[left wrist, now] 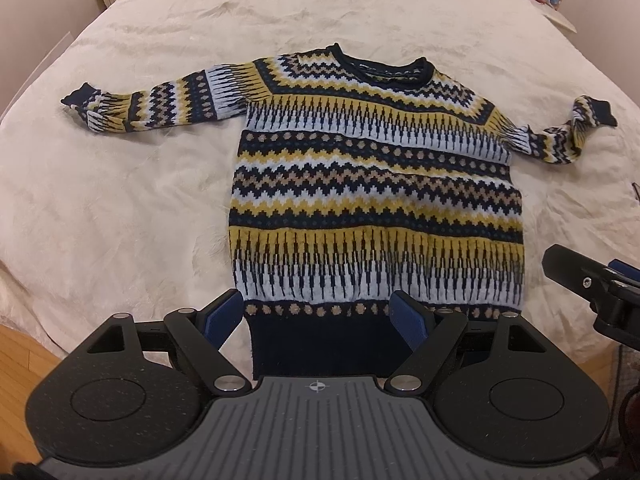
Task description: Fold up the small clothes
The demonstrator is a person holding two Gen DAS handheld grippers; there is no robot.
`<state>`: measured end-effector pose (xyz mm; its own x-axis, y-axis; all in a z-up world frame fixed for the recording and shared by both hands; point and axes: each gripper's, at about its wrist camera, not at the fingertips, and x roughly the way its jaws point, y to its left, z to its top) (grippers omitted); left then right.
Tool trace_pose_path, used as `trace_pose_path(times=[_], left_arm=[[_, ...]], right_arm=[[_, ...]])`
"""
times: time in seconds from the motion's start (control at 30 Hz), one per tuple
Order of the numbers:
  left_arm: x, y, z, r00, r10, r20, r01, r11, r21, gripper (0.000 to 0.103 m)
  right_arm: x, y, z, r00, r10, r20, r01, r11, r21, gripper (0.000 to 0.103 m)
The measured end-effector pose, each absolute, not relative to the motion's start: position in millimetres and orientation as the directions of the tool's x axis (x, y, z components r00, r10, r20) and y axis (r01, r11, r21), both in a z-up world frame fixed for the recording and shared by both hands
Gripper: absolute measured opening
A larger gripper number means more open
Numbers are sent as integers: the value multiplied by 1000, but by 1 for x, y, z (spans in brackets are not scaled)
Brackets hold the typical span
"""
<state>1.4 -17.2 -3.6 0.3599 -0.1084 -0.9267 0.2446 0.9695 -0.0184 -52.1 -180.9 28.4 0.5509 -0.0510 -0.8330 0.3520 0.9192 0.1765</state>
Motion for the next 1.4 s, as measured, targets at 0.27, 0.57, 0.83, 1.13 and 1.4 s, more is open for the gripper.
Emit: trace_pose_path(times=[0.27, 0.57, 0.83, 1.13, 1.4], left_arm=[[12, -20, -8, 362, -129, -923, 245, 969, -39, 79], [33, -17, -2, 479, -249, -842, 248, 958, -142, 79], [71, -33, -6, 557, -273, -784, 326, 941, -96, 79], [123, -51, -33, 511, -345, -788, 439, 892, -105, 68], [168, -60, -58, 460, -341, -820, 475, 875, -97, 58]], right_arm=[[-39, -185, 18, 534, -24, -845, 335, 924, 186, 102], [-15, -194, 18, 572, -13, -820, 307, 930, 199, 102], [19, -210, 20, 632, -36, -774, 301, 932, 202, 102], [51, -227, 12, 702, -146, -697, 282, 956, 83, 95], [96, -258, -12, 650, -158, -744, 278, 960, 39, 70]])
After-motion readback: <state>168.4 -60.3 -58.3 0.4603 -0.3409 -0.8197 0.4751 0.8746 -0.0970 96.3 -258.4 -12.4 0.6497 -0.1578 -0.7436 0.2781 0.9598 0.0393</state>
